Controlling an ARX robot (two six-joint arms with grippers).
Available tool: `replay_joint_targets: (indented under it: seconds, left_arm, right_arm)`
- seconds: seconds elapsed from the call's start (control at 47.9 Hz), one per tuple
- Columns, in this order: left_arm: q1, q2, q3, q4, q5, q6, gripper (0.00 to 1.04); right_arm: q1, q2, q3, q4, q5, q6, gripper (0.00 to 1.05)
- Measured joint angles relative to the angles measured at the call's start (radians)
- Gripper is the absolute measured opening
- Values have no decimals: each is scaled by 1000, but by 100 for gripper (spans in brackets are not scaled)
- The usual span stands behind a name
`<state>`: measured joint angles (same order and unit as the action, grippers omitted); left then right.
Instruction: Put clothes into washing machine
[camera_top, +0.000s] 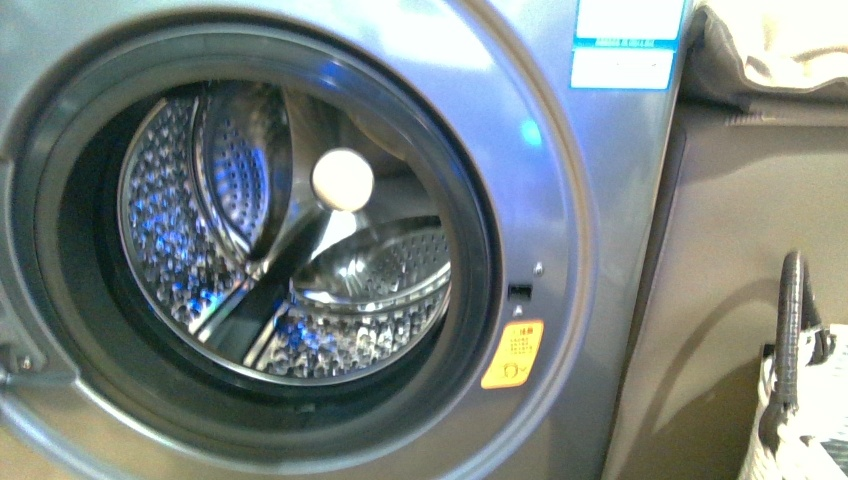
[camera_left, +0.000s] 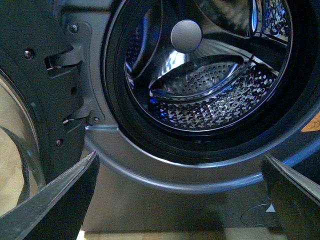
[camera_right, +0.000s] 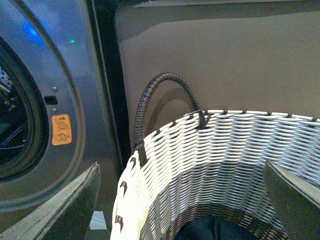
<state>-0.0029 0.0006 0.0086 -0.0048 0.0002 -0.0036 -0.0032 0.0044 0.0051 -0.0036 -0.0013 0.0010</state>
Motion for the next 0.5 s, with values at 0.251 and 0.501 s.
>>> replay_joint_targets:
  seconds: [0.251, 0.501]
  left_arm:
    - [0, 0, 0, 0, -1, 0, 98]
    - [0, 0, 0, 0, 0, 0, 98]
  right_arm:
    - [-229, 204, -2, 451, -474, 174, 97]
    - [-475, 684, 148, 897, -662, 296, 97]
